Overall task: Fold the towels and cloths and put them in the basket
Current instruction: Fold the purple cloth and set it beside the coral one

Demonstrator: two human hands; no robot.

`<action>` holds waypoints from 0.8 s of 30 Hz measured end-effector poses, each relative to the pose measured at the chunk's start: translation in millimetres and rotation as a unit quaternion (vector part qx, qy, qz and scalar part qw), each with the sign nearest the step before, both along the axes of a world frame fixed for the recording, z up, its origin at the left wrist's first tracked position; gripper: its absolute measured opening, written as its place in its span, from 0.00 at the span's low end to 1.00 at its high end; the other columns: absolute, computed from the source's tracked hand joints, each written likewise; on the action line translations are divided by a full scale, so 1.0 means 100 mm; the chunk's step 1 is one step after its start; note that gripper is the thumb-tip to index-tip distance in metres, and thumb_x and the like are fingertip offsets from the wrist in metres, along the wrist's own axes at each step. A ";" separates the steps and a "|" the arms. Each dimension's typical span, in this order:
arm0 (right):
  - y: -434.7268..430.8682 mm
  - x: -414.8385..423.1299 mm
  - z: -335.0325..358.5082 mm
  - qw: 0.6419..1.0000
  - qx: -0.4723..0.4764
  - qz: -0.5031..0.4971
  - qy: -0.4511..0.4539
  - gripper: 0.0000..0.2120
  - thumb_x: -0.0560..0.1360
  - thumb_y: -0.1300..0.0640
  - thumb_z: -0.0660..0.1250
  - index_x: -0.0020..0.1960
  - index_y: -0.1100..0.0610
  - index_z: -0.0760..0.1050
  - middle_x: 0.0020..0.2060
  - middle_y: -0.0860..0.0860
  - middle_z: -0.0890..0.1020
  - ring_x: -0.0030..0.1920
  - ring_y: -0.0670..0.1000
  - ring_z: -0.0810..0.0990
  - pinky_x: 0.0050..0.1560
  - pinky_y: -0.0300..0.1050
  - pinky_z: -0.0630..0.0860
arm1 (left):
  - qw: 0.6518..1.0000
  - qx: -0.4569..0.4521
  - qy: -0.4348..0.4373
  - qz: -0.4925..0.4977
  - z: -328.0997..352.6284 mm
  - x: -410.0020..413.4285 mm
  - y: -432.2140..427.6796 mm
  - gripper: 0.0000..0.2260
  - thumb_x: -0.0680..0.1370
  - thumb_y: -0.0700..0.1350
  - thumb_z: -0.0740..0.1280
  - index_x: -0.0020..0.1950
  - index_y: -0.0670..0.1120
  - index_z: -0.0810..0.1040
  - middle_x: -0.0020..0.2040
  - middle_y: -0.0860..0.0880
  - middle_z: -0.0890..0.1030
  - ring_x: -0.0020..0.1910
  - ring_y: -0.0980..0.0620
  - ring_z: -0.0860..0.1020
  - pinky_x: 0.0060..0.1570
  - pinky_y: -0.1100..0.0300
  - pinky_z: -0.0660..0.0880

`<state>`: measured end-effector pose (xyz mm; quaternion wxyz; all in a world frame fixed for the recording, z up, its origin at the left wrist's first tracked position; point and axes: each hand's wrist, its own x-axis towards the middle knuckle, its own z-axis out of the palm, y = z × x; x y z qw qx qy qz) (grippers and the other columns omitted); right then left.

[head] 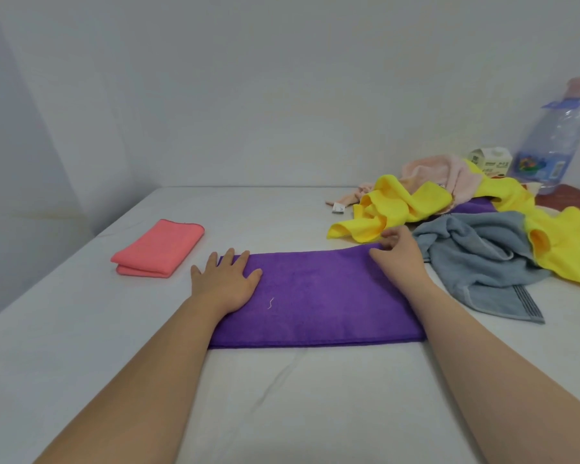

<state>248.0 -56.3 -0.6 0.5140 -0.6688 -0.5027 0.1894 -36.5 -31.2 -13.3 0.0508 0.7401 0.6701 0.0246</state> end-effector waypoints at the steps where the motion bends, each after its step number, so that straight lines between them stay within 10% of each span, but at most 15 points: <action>1: 0.00 -0.01 0.01 1.000 0.013 0.000 0.016 0.17 0.71 0.63 0.70 0.56 0.56 0.68 0.39 0.49 0.76 0.39 0.47 0.74 0.39 0.40 0.67 | 1.000 0.001 0.001 0.000 0.00 0.00 0.00 0.27 0.80 0.63 0.44 0.78 0.55 0.48 0.79 0.51 0.47 0.77 0.46 0.45 0.73 0.40 0.46; 11: 0.08 0.07 -0.03 0.992 -0.089 -0.014 -0.093 0.13 0.73 0.55 0.69 0.42 0.67 0.80 0.36 0.57 0.78 0.38 0.53 0.75 0.37 0.43 0.66 | 1.000 0.000 -0.002 0.000 -0.01 0.01 0.01 0.27 0.80 0.62 0.43 0.78 0.56 0.47 0.79 0.51 0.46 0.77 0.45 0.45 0.72 0.39 0.46; 24: -0.18 -0.28 0.35 0.988 0.151 -0.036 -0.026 0.03 0.74 0.60 0.68 0.42 0.54 0.77 0.37 0.47 0.80 0.43 0.48 0.79 0.45 0.39 0.71 | 0.983 0.132 -0.121 -0.036 0.14 0.12 -0.06 0.24 0.79 0.48 0.59 0.75 0.50 0.61 0.78 0.48 0.54 0.77 0.48 0.48 0.73 0.46 0.49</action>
